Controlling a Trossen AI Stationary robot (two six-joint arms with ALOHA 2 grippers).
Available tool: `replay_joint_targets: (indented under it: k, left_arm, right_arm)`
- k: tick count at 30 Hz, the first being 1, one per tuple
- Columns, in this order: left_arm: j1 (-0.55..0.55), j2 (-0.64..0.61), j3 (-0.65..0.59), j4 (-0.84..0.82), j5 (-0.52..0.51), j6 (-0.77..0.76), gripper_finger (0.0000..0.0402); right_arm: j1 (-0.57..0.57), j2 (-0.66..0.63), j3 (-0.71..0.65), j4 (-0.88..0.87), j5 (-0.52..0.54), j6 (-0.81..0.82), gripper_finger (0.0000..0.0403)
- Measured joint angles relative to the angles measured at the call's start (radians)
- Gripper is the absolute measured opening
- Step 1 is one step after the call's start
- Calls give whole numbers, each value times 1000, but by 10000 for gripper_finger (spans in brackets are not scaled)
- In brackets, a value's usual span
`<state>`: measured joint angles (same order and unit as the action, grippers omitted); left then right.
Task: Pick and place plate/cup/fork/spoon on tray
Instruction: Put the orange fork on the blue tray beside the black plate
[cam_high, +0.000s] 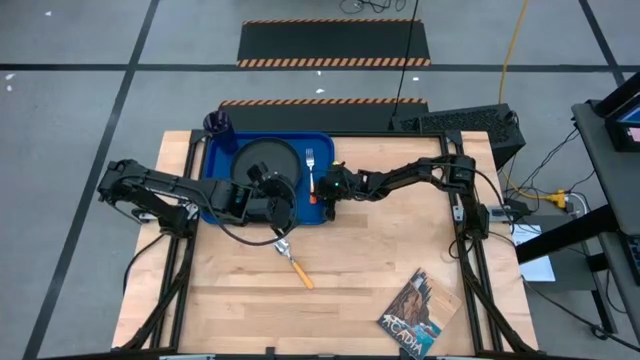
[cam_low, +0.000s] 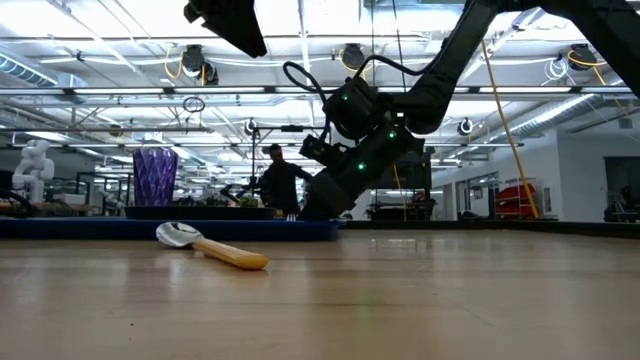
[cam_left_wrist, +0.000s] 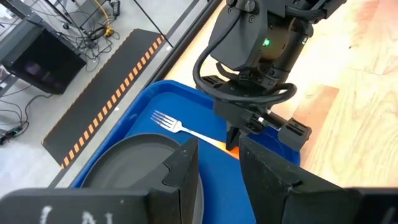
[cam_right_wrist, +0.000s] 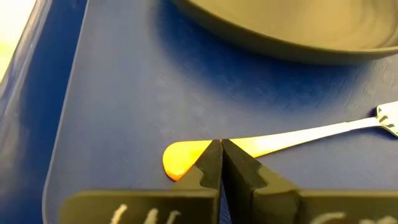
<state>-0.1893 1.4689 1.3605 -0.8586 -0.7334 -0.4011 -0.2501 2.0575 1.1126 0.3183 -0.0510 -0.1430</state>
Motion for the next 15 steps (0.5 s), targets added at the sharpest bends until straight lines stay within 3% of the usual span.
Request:
replay_joint_targets:
  k: [15]
  left_arm:
    - [0, 0, 0, 33, 0, 21, 120]
  right_arm:
    - [0, 4, 5, 52, -4, 27, 0]
